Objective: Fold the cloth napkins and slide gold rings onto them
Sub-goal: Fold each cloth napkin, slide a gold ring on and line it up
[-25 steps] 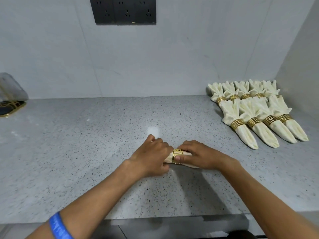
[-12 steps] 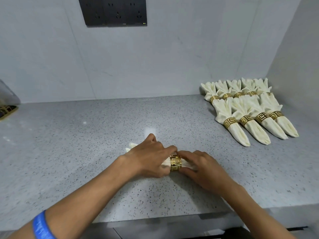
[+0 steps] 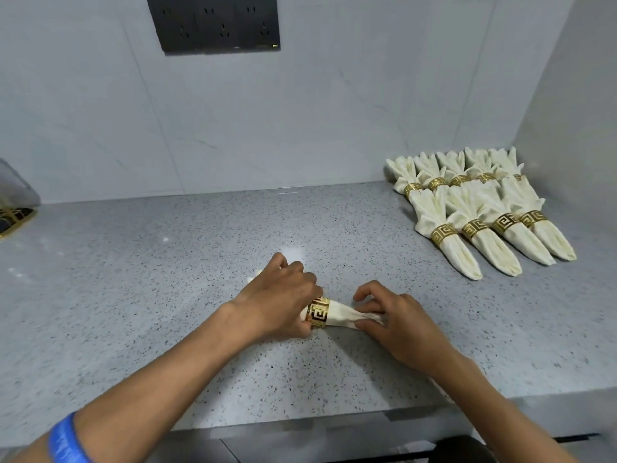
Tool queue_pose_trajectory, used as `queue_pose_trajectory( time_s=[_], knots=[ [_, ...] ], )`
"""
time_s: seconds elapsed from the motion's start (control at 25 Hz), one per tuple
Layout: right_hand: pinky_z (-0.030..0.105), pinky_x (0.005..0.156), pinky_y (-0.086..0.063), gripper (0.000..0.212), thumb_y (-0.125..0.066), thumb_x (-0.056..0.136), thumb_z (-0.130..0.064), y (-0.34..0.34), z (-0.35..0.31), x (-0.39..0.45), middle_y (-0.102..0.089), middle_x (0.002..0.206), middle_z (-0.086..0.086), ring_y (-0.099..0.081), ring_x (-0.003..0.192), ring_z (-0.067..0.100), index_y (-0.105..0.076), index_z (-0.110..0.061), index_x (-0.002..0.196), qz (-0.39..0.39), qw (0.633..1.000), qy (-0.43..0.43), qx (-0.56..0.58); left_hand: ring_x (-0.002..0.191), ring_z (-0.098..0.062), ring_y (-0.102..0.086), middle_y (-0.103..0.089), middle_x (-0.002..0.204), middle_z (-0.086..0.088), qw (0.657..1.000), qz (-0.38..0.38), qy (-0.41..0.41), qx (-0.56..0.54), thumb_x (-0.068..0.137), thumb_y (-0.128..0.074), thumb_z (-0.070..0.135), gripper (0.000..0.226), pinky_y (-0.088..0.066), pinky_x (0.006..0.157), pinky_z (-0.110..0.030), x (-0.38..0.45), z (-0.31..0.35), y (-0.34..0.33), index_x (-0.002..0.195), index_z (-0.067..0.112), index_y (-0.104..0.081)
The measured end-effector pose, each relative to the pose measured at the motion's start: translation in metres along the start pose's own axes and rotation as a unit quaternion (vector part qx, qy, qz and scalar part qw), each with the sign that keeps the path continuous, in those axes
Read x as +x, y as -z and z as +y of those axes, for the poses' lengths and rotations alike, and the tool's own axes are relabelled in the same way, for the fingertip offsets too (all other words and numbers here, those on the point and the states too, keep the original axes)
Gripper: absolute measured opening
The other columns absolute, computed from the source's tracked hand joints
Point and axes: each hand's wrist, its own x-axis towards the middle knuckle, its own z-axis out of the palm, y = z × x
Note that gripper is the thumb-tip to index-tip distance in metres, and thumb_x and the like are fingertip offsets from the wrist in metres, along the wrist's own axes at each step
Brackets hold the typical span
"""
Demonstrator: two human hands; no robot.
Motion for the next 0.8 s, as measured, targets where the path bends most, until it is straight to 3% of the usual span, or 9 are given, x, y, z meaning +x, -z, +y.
queue_pose_trajectory(
  time_s=[0.2, 0.32, 0.44, 0.56, 0.6, 0.68, 0.8],
  knots=[
    [0.015, 0.079, -0.049, 0.029, -0.074, 0.086, -0.028, 0.006, -0.019, -0.015, -0.072, 0.103, -0.019, -0.065, 0.093, -0.001, -0.051, -0.034, 0.102, -0.006, 1.000, -0.019, 0.013, 0.102, -0.014, -0.049, -0.061, 0.100, 0.011, 0.999, 0.013, -0.031, 0.033, 0.078, -0.059, 0.050, 0.033, -0.029, 0.098, -0.039, 0.004, 0.000, -0.001, 0.106, 0.032, -0.063],
    [0.015, 0.060, -0.046, 0.022, -0.069, 0.088, -0.029, -0.009, -0.040, -0.038, -0.064, 0.092, -0.015, -0.059, 0.074, 0.002, -0.048, -0.033, 0.094, 0.026, 0.999, -0.031, -0.024, 0.115, -0.020, -0.051, -0.062, 0.118, 0.006, 0.996, 0.070, -0.032, 0.051, 0.071, -0.071, 0.046, 0.049, -0.032, 0.107, -0.050, 0.001, 0.002, -0.008, 0.117, 0.032, -0.063],
    [0.018, 0.057, -0.034, 0.025, -0.068, 0.086, -0.032, -0.035, -0.064, -0.055, -0.054, 0.084, -0.015, -0.050, 0.068, 0.006, -0.043, -0.033, 0.088, 0.055, 0.998, -0.028, -0.021, 0.121, -0.022, -0.049, -0.051, 0.133, 0.001, 0.977, 0.169, 0.109, -0.071, 0.074, -0.075, 0.042, 0.065, -0.037, 0.104, -0.046, -0.019, 0.022, -0.027, 0.131, 0.027, -0.049],
    [0.015, 0.056, -0.035, 0.023, -0.064, 0.088, -0.047, -0.039, -0.069, -0.053, -0.055, 0.075, -0.016, -0.053, 0.065, 0.005, -0.047, -0.032, 0.085, 0.098, 0.992, -0.056, 0.052, 0.113, -0.004, -0.042, -0.044, 0.120, 0.020, 0.910, 0.172, 0.245, -0.287, 0.078, -0.064, 0.048, 0.053, -0.035, 0.101, -0.034, -0.041, 0.047, -0.040, 0.124, 0.037, -0.041],
    [0.014, 0.057, -0.037, 0.019, -0.061, 0.090, -0.048, -0.034, -0.066, -0.047, -0.057, 0.077, -0.016, -0.055, 0.068, 0.003, -0.050, -0.033, 0.088, 0.132, 0.985, -0.069, 0.089, 0.112, 0.000, -0.041, -0.044, 0.118, 0.025, 0.886, 0.158, 0.256, -0.352, 0.076, -0.060, 0.055, 0.053, -0.036, 0.101, -0.033, -0.043, 0.049, -0.041, 0.123, 0.041, -0.041],
    [0.013, 0.067, -0.044, 0.019, -0.061, 0.092, -0.039, -0.023, -0.050, -0.030, -0.060, 0.101, -0.019, -0.056, 0.084, -0.004, -0.054, -0.033, 0.110, 0.136, 0.980, -0.088, 0.114, 0.118, 0.003, -0.041, -0.044, 0.122, 0.028, 0.849, 0.137, 0.256, -0.442, 0.070, -0.056, 0.064, 0.064, -0.038, 0.103, -0.033, -0.040, 0.045, -0.041, 0.129, 0.044, -0.040],
    [0.023, 0.089, -0.048, 0.072, -0.071, 0.084, -0.029, -0.009, -0.026, 0.005, -0.047, 0.136, -0.016, -0.048, 0.113, -0.001, -0.032, -0.039, 0.144, -0.040, 0.993, -0.077, 0.076, 0.132, -0.004, -0.037, -0.041, 0.141, 0.018, 0.822, 0.073, 0.238, -0.512, 0.063, -0.067, 0.060, 0.089, -0.038, 0.109, -0.038, -0.023, 0.026, -0.040, 0.144, 0.043, -0.033]
  ],
)
